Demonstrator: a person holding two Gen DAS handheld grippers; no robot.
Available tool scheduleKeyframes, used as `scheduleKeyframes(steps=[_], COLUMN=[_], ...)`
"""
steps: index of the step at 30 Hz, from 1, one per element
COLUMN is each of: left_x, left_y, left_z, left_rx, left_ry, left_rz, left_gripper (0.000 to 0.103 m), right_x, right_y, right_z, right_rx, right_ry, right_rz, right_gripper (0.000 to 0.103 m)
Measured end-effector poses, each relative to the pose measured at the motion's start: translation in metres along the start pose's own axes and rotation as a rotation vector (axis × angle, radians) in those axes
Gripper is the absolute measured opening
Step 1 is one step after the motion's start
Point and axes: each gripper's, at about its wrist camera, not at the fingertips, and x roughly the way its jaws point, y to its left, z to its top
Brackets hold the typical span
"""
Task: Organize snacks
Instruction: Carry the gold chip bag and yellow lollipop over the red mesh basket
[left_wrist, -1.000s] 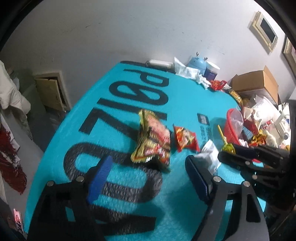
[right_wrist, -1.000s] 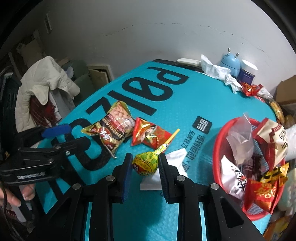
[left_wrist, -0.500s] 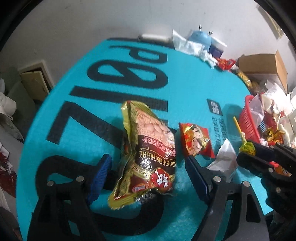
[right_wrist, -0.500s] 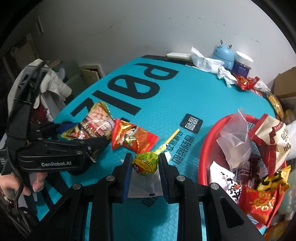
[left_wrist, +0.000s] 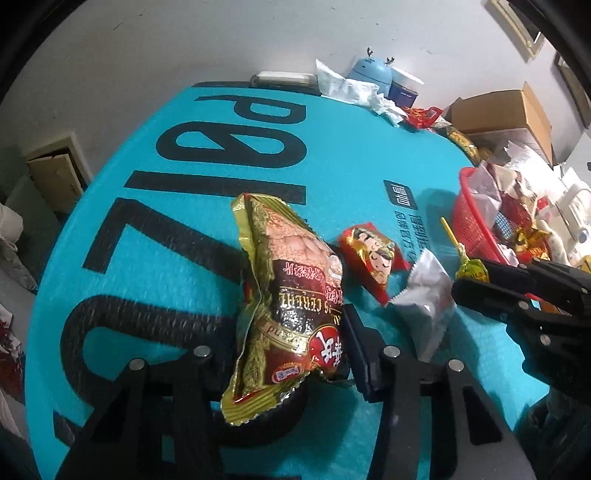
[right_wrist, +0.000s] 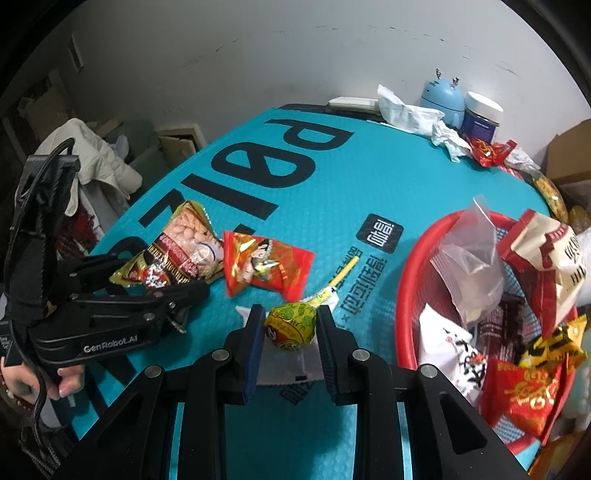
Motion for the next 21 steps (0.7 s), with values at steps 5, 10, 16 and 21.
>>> scheduleKeyframes(steps=[5,10,16,21], left_x=[-0.021,-0.041,-0.056,-0.065], left_y=[-0.006,-0.016,-0.033,-0.052], left_z=[-0.011,-0.021,-0.032,-0.038], left_rx=[0.005,0.013,0.03,0.055], left_ry=[-0.028,-0.049,-0.063,-0.076], left_rz=[-0.006,-0.026,-0.059,-0.087], left_gripper=[0.047,0.047,0.047,0.047], right_x=[-0.014,-0.03,-0.052,-0.072], right_y=[0.005,0.01,0.01,0.005], right_z=[-0.008,-0.02,-0.036,-0.051], right_rx=[0.006,0.014,0.03,0.045], right_ry=[-0.018,-0.039,-0.066,-0.092], right_rz=[0.006,0.024,0.033,0.018], right_gripper=[0.028,0.028,0.028,0.028])
